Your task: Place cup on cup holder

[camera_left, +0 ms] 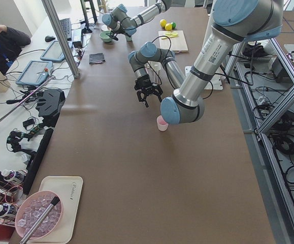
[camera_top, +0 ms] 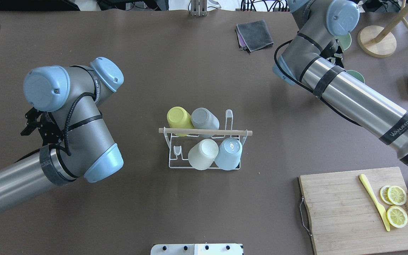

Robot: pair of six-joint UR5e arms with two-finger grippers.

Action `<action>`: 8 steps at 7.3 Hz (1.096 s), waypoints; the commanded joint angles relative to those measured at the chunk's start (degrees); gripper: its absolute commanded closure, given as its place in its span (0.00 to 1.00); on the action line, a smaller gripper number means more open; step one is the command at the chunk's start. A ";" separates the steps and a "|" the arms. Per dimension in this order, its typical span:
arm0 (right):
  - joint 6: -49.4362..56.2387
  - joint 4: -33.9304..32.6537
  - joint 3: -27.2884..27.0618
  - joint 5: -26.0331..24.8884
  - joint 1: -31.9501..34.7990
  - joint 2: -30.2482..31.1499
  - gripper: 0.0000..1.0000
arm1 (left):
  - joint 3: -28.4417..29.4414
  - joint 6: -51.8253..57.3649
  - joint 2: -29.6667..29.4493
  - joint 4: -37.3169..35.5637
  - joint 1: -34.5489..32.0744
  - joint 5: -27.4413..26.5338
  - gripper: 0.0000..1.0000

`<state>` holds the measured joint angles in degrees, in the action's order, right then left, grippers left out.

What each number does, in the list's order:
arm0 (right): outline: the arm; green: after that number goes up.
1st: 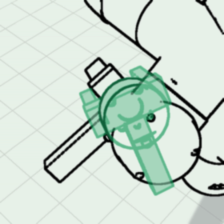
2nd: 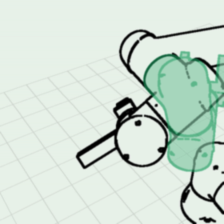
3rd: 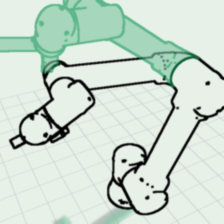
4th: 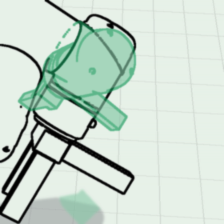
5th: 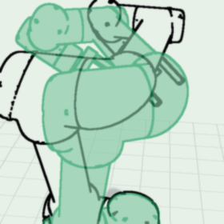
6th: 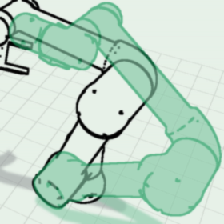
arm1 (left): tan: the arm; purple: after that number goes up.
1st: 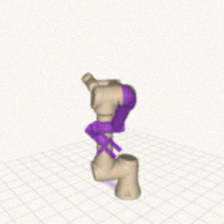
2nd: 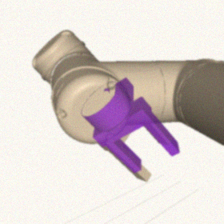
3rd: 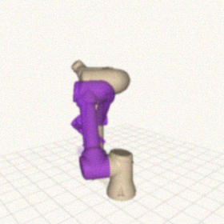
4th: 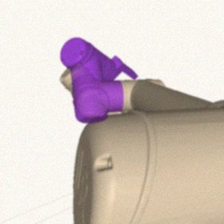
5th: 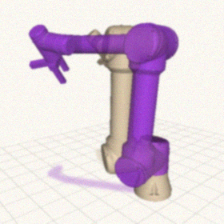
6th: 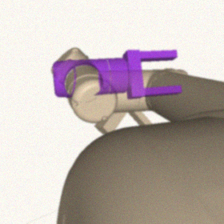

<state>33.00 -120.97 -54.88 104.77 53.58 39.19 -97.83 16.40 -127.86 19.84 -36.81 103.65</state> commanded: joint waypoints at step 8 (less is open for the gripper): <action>7.32 1.44 2.67 -13.35 -4.97 -0.26 0.01 | 1.15 0.22 3.76 11.63 7.27 -0.55 0.02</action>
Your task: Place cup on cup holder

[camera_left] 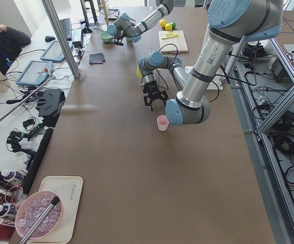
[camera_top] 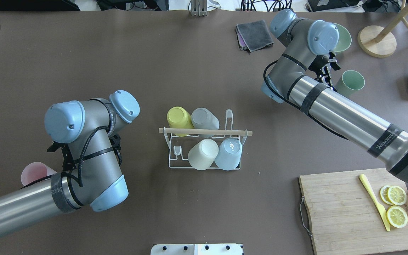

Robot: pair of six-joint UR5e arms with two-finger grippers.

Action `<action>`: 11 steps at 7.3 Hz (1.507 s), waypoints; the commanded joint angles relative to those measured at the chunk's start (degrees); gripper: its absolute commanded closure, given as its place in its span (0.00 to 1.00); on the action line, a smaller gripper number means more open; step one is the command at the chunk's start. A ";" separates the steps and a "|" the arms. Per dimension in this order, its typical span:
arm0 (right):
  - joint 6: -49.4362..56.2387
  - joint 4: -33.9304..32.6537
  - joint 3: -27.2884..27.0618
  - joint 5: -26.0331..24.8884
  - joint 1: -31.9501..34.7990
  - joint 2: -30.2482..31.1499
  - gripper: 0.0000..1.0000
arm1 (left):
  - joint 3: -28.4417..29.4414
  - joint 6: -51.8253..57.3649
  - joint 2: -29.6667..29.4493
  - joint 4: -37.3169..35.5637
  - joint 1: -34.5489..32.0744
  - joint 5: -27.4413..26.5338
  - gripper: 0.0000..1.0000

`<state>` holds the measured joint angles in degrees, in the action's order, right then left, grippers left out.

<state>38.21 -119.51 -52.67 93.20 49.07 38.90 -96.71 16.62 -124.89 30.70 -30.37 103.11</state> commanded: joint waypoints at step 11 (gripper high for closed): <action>10.39 -0.46 2.40 -5.48 -0.55 1.27 0.01 | 2.14 -0.10 4.65 3.93 4.10 -4.39 0.02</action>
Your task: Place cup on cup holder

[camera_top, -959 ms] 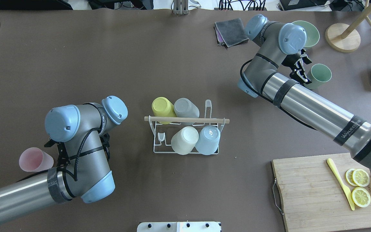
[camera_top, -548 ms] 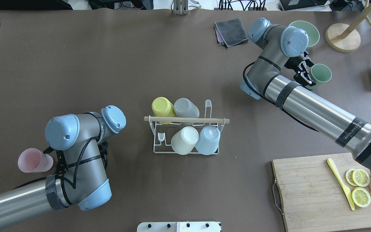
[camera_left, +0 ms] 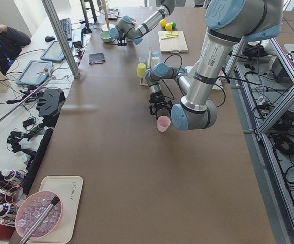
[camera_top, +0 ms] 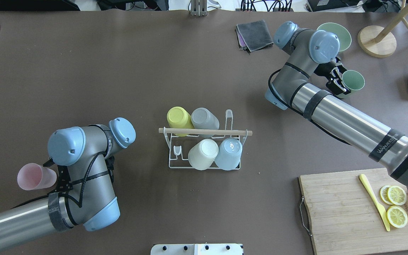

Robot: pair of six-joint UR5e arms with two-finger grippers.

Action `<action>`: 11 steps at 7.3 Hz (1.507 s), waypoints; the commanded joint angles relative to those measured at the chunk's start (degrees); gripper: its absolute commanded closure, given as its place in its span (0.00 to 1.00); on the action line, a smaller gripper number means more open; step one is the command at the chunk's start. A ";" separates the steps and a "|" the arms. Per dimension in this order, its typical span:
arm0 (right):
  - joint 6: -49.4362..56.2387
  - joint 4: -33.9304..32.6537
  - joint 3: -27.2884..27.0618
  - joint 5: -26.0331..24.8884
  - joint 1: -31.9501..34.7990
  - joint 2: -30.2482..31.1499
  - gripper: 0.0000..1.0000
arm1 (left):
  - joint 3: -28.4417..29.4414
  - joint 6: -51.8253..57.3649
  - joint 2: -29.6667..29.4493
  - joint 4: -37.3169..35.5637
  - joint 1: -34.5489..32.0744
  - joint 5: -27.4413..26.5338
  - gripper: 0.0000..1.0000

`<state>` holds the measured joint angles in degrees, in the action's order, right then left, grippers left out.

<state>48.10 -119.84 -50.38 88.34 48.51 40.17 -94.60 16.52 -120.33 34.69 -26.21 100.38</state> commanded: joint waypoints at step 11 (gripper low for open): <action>-0.20 -2.41 1.08 -0.54 -0.88 -0.27 0.01 | -0.06 -0.17 5.19 3.45 0.02 -3.96 0.03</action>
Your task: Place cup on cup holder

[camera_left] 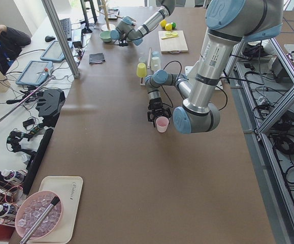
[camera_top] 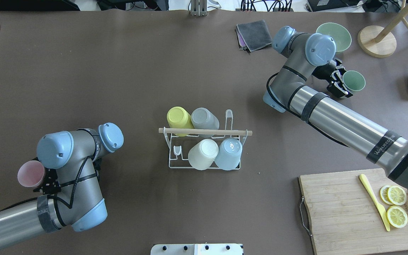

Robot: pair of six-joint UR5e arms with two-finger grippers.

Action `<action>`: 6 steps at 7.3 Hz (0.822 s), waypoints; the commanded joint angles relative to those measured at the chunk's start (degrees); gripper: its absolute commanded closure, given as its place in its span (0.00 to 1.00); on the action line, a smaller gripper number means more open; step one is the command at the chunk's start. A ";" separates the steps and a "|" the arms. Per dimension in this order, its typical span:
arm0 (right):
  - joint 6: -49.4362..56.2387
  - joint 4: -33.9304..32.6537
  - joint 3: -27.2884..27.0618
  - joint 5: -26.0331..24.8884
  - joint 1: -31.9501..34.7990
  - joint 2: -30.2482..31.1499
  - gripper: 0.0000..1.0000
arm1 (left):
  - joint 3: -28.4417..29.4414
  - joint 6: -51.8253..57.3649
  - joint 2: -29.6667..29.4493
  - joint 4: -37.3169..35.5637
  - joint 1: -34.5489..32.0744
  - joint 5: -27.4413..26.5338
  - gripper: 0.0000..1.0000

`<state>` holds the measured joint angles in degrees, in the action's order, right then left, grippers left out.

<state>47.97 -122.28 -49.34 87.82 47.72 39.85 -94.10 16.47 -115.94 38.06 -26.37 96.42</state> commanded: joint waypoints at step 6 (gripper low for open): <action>-0.24 1.25 -0.49 -0.11 0.01 0.05 0.59 | -0.91 -0.92 2.64 2.18 0.26 0.09 0.03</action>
<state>47.82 -121.59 -49.52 87.74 47.63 39.91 -94.74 15.57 -114.14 39.40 -26.06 96.50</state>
